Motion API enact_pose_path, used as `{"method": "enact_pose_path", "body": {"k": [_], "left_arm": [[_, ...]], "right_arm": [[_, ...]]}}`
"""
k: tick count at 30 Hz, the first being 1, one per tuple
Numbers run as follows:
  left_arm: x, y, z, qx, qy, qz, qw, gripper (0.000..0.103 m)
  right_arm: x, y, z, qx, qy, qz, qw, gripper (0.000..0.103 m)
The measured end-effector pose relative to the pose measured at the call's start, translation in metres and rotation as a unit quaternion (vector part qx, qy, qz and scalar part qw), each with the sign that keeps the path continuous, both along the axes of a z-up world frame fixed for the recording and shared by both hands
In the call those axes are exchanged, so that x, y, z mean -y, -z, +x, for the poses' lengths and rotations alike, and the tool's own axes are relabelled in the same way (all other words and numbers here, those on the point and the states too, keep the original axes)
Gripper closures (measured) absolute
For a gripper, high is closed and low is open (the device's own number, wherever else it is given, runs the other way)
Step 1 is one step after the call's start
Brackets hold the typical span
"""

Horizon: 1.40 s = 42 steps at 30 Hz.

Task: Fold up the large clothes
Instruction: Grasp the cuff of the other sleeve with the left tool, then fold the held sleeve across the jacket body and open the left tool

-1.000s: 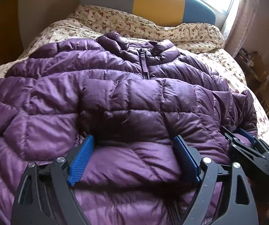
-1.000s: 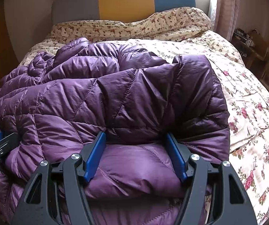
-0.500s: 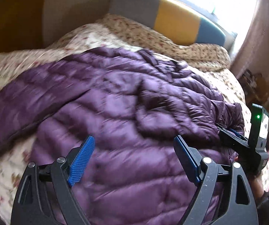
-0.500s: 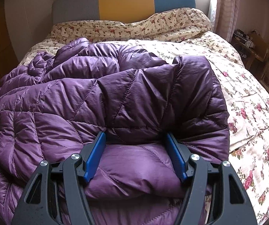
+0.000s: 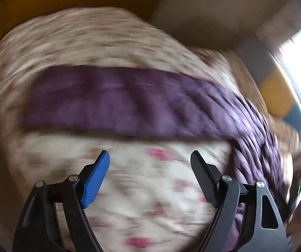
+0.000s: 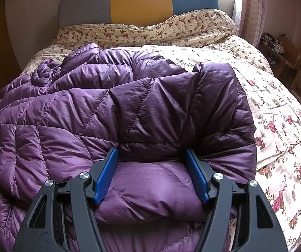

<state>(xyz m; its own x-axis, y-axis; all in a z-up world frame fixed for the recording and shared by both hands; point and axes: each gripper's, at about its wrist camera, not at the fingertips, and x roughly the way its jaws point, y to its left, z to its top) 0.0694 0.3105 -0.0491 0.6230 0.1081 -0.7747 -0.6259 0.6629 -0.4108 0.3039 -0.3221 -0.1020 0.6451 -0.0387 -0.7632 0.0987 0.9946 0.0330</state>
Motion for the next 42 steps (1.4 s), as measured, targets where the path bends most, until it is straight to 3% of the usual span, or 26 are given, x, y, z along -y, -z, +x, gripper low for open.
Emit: {"method": "enact_pose_path", "body": {"k": [4,9,12,15,17,19,23,31,42], "left_arm": [[-0.059,0.011,-0.057,0.036,-0.110,-0.070,0.9908,0.033],[-0.090,0.020,-0.076,0.064,-0.160,-0.109,0.9789,0.033],[-0.100,0.031,-0.071,0.061,-0.178,-0.134,0.9729,0.044],[-0.099,0.032,-0.068,0.062,-0.185,-0.124,0.9730,0.056],[-0.101,0.033,-0.065,0.060,-0.184,-0.121,0.9736,0.081],[-0.100,0.032,-0.068,0.067,-0.185,-0.113,0.9740,0.088],[-0.095,0.020,-0.059,0.069,-0.165,-0.072,0.9813,0.095],[-0.064,-0.012,-0.016,0.084,-0.088,-0.004,0.9925,0.096],[0.022,-0.037,0.083,0.109,0.049,0.028,0.9925,0.096]], "right_arm": [[0.000,0.000,0.000,0.000,0.000,0.000,1.000,0.038],[0.001,0.000,0.000,0.001,0.000,0.002,1.000,0.038],[0.001,0.000,0.000,0.001,0.000,0.001,1.000,0.038],[0.001,0.000,0.000,0.000,0.000,0.001,1.000,0.037],[0.001,0.000,0.000,0.001,0.000,0.002,1.000,0.037],[0.001,0.000,0.000,0.001,0.000,0.002,1.000,0.037],[0.001,-0.001,0.000,0.001,0.000,0.002,1.000,0.037],[0.001,0.000,0.000,0.001,0.000,0.003,1.000,0.037],[0.001,-0.001,0.001,0.001,0.000,0.005,1.000,0.037]]}}
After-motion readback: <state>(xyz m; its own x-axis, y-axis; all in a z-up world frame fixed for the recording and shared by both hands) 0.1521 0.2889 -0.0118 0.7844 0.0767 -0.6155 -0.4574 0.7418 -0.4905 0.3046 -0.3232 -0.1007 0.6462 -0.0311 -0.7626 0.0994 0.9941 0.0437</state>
